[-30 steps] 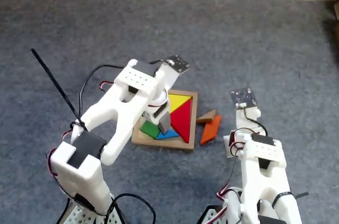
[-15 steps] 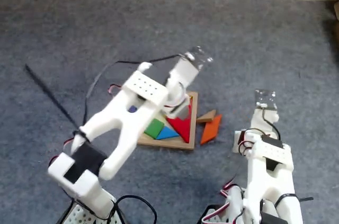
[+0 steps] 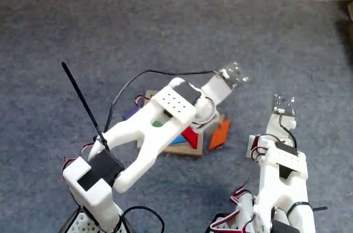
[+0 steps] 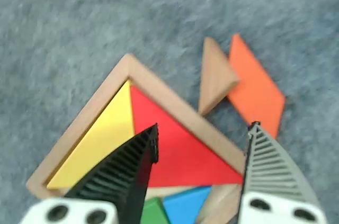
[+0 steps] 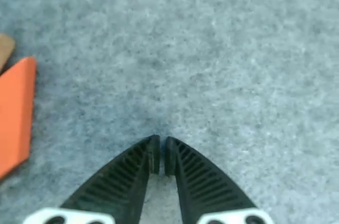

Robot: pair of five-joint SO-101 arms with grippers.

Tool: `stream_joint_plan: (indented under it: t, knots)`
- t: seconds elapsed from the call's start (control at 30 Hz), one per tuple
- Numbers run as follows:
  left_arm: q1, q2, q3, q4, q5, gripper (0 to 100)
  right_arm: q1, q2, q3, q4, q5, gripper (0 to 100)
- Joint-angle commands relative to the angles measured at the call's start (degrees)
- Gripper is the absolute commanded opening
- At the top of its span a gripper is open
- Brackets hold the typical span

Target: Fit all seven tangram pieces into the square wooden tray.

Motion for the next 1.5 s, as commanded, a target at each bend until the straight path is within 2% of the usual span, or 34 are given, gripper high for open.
stream_joint_plan:
  t: [0.0, 0.3, 0.5, 0.67, 0.87, 1.37, 1.47]
  knots:
    - [2.24, -0.04, -0.84, -3.25, 0.44, 26, 1.54, -0.48, -0.13, -1.36, -0.62, 4.8]
    - [2.51, 11.12, -10.33, -4.04, 0.44, 26, 1.45, -0.40, -0.13, -1.36, -0.62, 4.8]
    - [2.68, 15.25, -16.22, 0.70, 0.44, 26, 1.45, -0.40, -0.13, -1.36, -0.62, 4.8]
    - [2.77, 15.43, -16.66, 0.97, 0.35, 25, 1.45, -0.40, -0.13, -1.36, -0.53, 4.8]
    - [2.42, 15.43, -16.57, 0.97, 0.18, 19, 1.45, -0.40, -0.13, -1.36, -0.53, 4.8]
    - [3.65, 19.56, -17.27, 0.88, 0.35, 19, 1.45, -0.40, -0.13, -1.36, -0.26, 4.8]
    - [3.82, 19.56, -17.27, 0.88, 0.26, 15, 1.45, -0.40, -0.13, -1.36, -0.26, 4.8]
